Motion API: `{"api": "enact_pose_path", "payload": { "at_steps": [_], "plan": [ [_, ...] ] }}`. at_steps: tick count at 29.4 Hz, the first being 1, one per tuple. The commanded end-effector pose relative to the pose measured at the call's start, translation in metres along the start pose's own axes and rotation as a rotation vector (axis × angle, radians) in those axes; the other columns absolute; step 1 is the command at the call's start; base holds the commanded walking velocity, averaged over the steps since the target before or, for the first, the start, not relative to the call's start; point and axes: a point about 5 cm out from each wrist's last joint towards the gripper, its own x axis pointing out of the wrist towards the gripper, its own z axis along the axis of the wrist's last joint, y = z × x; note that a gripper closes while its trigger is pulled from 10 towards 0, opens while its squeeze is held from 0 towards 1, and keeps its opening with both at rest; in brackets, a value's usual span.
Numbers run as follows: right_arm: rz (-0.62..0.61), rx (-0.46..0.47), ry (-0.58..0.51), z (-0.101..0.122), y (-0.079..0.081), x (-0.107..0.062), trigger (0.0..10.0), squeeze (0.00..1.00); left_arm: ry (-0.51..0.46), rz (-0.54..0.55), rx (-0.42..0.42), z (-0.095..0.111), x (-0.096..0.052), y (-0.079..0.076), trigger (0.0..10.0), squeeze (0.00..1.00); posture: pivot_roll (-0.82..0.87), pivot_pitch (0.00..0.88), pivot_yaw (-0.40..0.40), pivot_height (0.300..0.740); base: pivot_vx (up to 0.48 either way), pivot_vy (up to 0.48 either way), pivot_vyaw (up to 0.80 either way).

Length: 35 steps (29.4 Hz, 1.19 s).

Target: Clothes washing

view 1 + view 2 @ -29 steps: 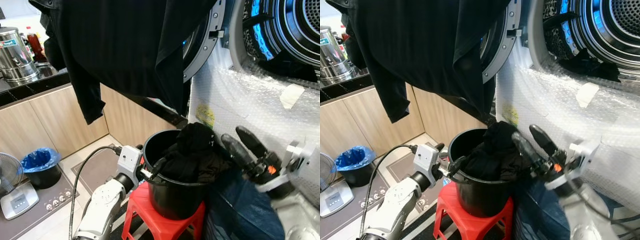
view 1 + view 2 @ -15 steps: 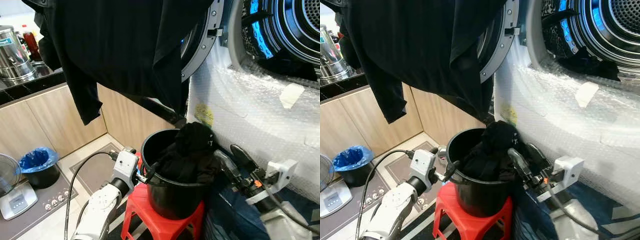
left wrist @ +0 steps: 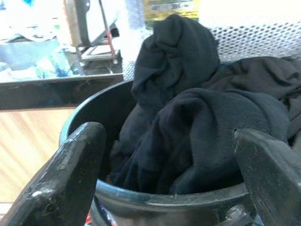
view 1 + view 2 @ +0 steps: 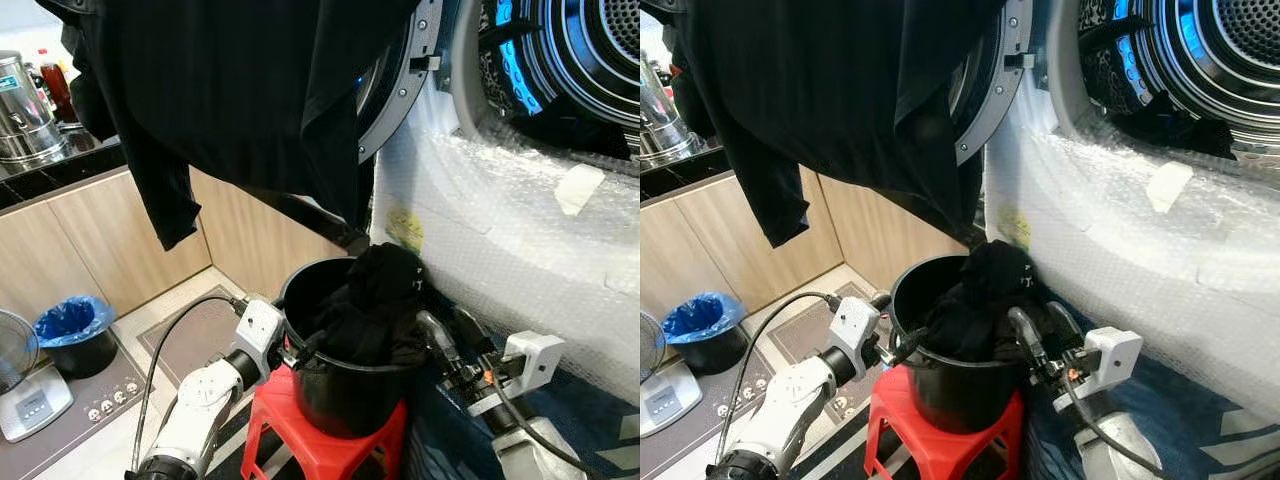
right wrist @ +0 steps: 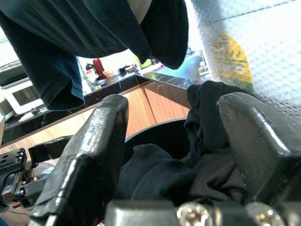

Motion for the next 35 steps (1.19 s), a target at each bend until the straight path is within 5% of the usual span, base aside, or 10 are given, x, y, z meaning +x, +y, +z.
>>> {"api": "enact_pose_path", "payload": {
  "at_steps": [1,22,24,35],
  "plan": [
    [0.015,-0.01,0.005,0.0,0.006,-0.005,10.0,0.0,-0.006,-0.051,0.013,0.005,0.002,0.004,10.0,0.0,-0.15,0.11,0.057,0.74,0.0,0.0,0.0],
    [0.032,-0.052,-0.01,0.021,0.021,-0.022,10.0,0.0,0.032,-0.143,-0.027,0.012,0.023,0.022,10.0,0.0,-0.28,0.211,0.061,0.74,0.0,0.0,0.0],
    [0.025,-0.07,-0.025,0.034,0.026,-0.029,10.0,0.0,0.031,-0.191,-0.043,0.022,0.036,0.02,10.0,0.0,-0.3,0.223,0.064,0.74,0.0,0.0,0.0],
    [-0.008,-0.077,-0.002,0.04,0.032,-0.042,10.0,0.0,0.03,-0.373,-0.071,0.025,0.046,0.0,10.0,0.0,-0.34,0.245,0.077,0.74,0.0,0.0,0.0]
  ]
}}
